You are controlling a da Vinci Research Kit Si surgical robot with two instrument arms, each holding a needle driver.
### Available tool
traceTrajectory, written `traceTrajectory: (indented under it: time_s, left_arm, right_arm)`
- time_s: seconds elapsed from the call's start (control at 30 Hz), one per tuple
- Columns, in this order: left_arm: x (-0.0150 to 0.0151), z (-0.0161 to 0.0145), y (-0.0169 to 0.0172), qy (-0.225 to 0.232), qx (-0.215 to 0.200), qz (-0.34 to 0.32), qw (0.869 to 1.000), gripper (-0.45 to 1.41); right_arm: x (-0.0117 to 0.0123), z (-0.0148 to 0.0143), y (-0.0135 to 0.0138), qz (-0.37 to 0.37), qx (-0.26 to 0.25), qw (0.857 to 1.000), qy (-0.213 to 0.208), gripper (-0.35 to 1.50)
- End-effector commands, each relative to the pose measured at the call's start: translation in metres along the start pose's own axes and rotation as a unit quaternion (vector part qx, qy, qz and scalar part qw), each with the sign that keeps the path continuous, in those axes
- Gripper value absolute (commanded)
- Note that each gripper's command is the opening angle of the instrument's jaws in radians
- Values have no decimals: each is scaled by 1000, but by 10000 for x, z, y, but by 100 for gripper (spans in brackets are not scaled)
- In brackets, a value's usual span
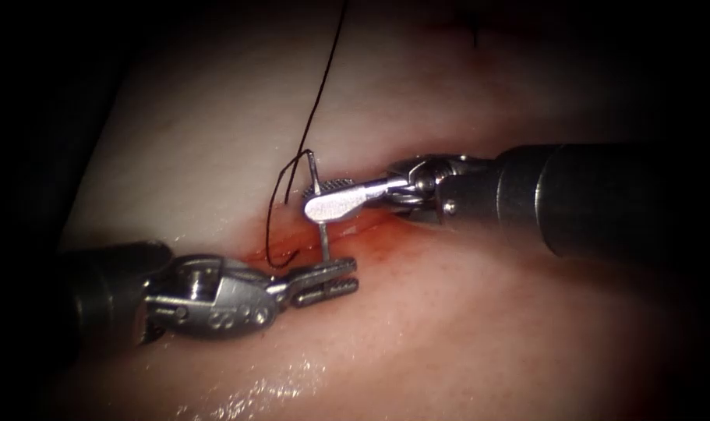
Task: Wound Closure
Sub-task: Pass needle to right grasper
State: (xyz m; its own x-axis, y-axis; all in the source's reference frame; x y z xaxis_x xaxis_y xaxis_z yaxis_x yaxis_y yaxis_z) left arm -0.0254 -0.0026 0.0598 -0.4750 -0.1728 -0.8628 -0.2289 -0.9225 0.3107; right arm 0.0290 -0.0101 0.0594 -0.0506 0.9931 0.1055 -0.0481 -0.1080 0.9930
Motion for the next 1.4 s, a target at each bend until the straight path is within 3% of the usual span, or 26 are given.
traceTrajectory:
  time_s: [0.03, 0.77, 0.8, 0.83, 0.87, 0.9, 1.1, 1.17, 1.23, 1.4]
  left_arm:
    - [-3, 8, 1, 0, 0, 0, 1000, -45]
    - [-1, 12, 4, -8, -13, 8, 1000, -45]
    - [-1, 12, 4, -8, -13, 8, 1000, -45]
    - [-1, 12, 4, -8, -13, 8, 1000, -45]
    - [-1, 12, 4, -8, -13, 8, 1000, -45]
    - [-1, 12, 4, -8, -13, 8, 1000, -45]
    - [1, 11, 5, -8, -20, 9, 1000, -45]
    - [2, 11, 5, -6, -26, -3, 1000, 34]
    - [3, 10, 5, -4, -26, -68, 997, 76]
    - [14, 5, 5, 2, -27, -205, 978, 99]
  right_arm:
    - [1, 8, 1, 2, 0, 1000, -3, 115]
    - [-2, 12, -3, 2, -3, 1000, -7, 94]
    - [-2, 12, -3, 2, -3, 1000, -7, 83]
    - [-2, 11, -2, 2, -5, 1000, -9, 47]
    - [-2, 10, -2, 2, -8, 1000, -13, -3]
    - [-1, 9, -1, 2, -17, 1000, -21, -35]
    - [10, 6, 7, -45, -44, 998, -8, -35]
    - [12, 4, 9, -48, -44, 998, -9, -35]
    - [14, 2, 10, -54, -45, 997, -11, -35]
    - [20, -1, 14, -86, -31, 996, -1, -35]
